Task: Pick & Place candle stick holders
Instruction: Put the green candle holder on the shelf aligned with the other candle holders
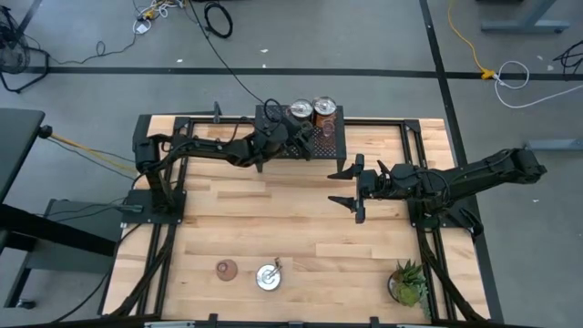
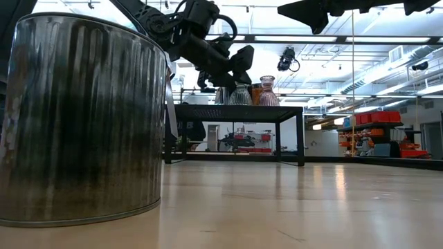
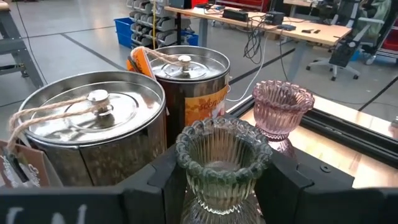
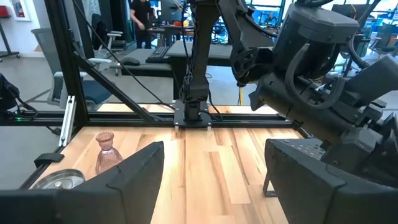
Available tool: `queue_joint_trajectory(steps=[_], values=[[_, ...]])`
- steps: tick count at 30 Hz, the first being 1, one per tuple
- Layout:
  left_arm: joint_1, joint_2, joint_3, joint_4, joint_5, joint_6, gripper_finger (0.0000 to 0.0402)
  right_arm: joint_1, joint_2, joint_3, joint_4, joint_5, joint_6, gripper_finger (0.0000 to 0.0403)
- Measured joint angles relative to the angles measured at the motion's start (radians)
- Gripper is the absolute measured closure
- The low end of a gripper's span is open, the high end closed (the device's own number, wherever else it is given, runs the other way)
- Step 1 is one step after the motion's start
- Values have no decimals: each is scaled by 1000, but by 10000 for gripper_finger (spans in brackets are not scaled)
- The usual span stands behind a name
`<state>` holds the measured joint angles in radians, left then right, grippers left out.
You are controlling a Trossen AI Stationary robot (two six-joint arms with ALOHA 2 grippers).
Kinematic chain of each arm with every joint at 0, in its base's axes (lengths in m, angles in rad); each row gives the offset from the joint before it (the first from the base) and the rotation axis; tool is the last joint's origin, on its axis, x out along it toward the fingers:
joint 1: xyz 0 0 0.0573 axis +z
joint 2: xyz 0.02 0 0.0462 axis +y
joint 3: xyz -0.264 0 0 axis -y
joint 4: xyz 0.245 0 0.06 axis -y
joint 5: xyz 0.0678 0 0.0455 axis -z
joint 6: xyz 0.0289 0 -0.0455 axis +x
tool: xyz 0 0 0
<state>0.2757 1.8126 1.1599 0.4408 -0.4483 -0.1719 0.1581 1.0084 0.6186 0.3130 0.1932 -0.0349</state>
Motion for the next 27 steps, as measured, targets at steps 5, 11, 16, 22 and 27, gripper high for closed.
queue_joint_trajectory(steps=[5, 11, 16, 22, 27], values=[[2, 0, 0, 0, 5, -5, 236, 0, 0, 0, 0, 0, 0, 124], [2, 0, 0, -5, -8, -16, 236, 0, 0, 0, 0, 0, 0, 124], [2, 0, 0, -5, -5, -21, 214, 0, 0, 0, 0, 0, 0, 124], [2, -1, 0, -2, 0, -26, 157, 0, 0, 0, 0, 0, 0, 124], [1, -4, 0, -5, 0, -18, 124, 0, 0, 0, 0, 0, 0, 124]])
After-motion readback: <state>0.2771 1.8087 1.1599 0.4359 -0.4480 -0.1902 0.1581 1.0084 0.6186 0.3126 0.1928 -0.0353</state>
